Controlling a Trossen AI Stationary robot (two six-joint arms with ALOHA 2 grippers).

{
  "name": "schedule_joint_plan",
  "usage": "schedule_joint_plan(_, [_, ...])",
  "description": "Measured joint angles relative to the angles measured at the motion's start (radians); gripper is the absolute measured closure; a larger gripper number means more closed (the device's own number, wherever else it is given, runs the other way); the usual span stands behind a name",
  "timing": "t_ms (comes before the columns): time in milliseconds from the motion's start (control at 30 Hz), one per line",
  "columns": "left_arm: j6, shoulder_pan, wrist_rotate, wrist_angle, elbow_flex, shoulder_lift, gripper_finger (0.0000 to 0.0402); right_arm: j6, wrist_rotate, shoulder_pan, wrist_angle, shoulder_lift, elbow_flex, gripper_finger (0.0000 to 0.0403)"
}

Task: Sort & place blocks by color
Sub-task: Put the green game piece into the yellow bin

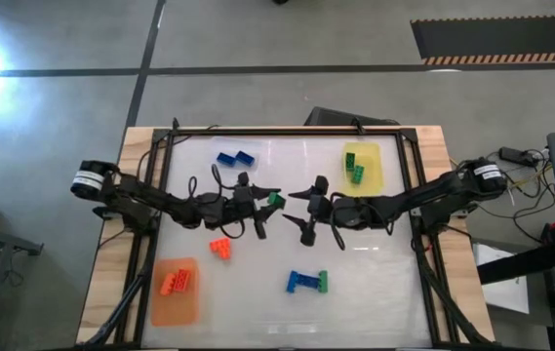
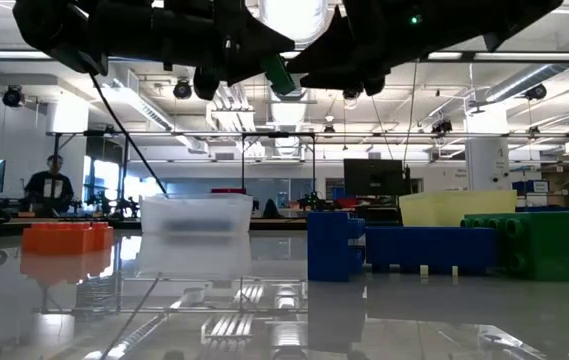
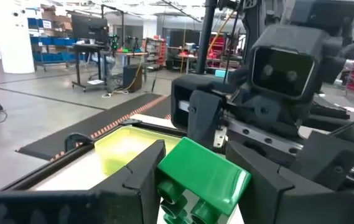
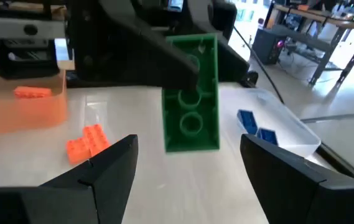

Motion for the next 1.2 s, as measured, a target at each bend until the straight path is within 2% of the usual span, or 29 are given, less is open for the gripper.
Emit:
schedule_joint_plan(533, [0.000,0.000,0.000,0.004,0.022,0.002,0.0257,-0.085,0.000,-0.023,0.012,0.064,0.062,0.0136])
schedule_joint_plan(667, [0.000,0.000,0.000,0.004,0.021,0.002,0.0257,-0.110,0.011,-0.024,0.010,0.098,0.099,0.0161])
schedule_joint_plan(833, [0.000,0.000,-0.001,0.004,0.018,0.002,0.0257,-0.124,0.094,-0.021,0.001,0.116,0.126,0.0213])
schedule_joint_plan(1000, [-0.001,0.000,0.000,0.008,0.015,0.002,0.0257,-0.119,0.081,-0.021,-0.007,0.105,0.122,0.0275])
schedule_joint_plan(1200, [-0.022,0.000,0.011,-0.003,0.014,0.002,0.0242,-0.094,0.068,-0.021,-0.041,0.100,0.122,0.0276])
